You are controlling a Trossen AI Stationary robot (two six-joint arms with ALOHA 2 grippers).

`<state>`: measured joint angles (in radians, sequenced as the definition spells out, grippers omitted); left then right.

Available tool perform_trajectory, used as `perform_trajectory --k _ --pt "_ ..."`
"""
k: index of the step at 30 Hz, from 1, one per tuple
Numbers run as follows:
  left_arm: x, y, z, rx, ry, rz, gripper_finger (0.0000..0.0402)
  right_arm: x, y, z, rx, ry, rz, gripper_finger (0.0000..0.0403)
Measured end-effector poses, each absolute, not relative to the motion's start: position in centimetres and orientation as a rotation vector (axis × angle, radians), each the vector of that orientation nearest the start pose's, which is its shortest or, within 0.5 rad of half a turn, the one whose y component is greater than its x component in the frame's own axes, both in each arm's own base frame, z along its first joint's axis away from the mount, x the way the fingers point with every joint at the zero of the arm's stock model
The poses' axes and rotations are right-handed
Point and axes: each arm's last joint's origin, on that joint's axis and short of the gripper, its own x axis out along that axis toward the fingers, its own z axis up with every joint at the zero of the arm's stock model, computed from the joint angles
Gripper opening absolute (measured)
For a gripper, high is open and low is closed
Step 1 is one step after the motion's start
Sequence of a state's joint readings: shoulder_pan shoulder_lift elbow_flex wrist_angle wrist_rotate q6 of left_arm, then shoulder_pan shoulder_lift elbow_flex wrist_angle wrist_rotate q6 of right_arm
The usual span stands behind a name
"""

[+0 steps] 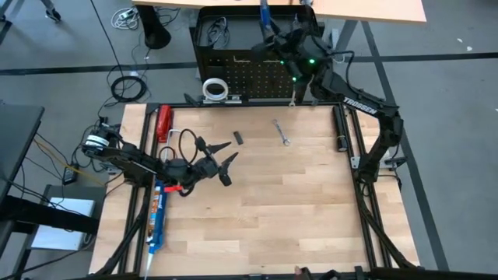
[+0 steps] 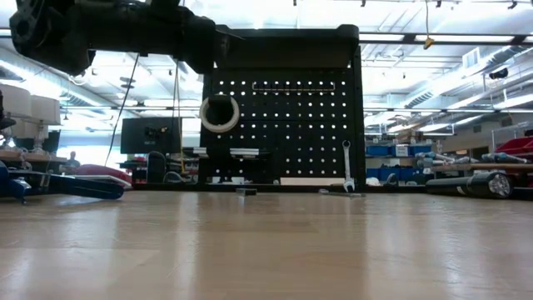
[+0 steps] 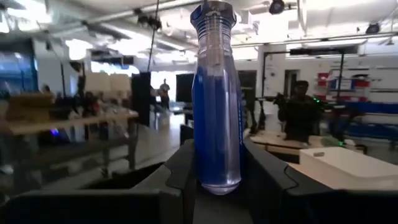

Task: Hang tools onto peg board
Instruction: Put the blue screwdriver onto top of the black pegboard

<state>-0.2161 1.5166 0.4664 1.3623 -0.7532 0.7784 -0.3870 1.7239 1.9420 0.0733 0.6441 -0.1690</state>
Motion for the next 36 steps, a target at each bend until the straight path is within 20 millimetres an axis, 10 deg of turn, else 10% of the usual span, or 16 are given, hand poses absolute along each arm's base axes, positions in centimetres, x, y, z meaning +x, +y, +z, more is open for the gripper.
perform_trajectory --k 18,36 --pt "26.2 -3.7 21.1 0.604 -0.052 0.606 0.0202 38.8 -16.3 50.3 -0.168 -0.043 -1.306 0.0111" --pt "26.3 -3.7 20.6 0.611 0.004 0.616 0.0202 38.1 -13.6 48.2 -0.077 0.205 -1.224 0.0110"
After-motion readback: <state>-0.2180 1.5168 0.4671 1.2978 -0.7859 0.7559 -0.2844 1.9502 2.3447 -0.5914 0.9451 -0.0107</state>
